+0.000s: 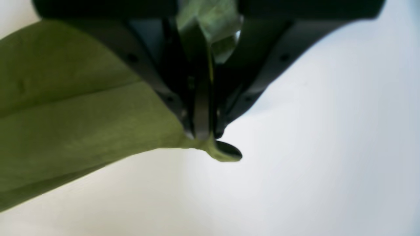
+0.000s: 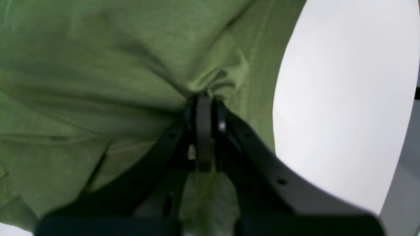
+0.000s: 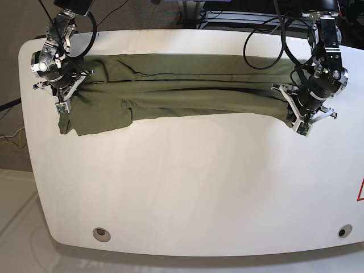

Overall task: Fold the T-shirt properly
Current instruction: 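Hold the strip ends with both grippers and stretch it taut, then shift the left gripper outward along the strip end, keeping hold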

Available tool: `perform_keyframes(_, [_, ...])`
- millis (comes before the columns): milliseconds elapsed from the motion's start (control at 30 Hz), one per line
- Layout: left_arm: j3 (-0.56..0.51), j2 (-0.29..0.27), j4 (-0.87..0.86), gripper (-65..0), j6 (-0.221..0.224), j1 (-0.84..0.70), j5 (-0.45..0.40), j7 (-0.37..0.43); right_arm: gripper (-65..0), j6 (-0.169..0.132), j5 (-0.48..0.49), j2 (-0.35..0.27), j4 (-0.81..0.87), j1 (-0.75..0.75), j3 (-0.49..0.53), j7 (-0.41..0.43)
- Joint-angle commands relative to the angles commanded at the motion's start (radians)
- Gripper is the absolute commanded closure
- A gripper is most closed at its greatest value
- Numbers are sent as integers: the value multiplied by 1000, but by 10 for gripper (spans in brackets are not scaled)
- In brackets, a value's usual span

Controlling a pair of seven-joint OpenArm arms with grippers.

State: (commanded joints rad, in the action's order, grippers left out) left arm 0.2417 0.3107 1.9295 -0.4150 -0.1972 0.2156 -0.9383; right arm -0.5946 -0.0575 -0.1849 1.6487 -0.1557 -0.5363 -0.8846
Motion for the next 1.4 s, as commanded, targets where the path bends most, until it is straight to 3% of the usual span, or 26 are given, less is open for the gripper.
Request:
perform_keyframes(333, [25, 0, 6, 0, 0, -9, 2, -77, -6, 0, 0, 0, 0, 0, 0, 0])
perform_keyframes(833, [18, -8, 0, 0, 0, -150, 0, -72, -6, 0, 0, 0, 0, 0, 0, 0])
perform_keyframes(1067, [20, -46, -20, 0, 0, -170, -2, -71, -6, 0, 0, 2, -6, 0, 0, 0])
perform_keyframes(1400, [20, -57, -109, 0, 0, -175, -6, 31, -6, 0, 0, 2, -49, 11, 0, 0])
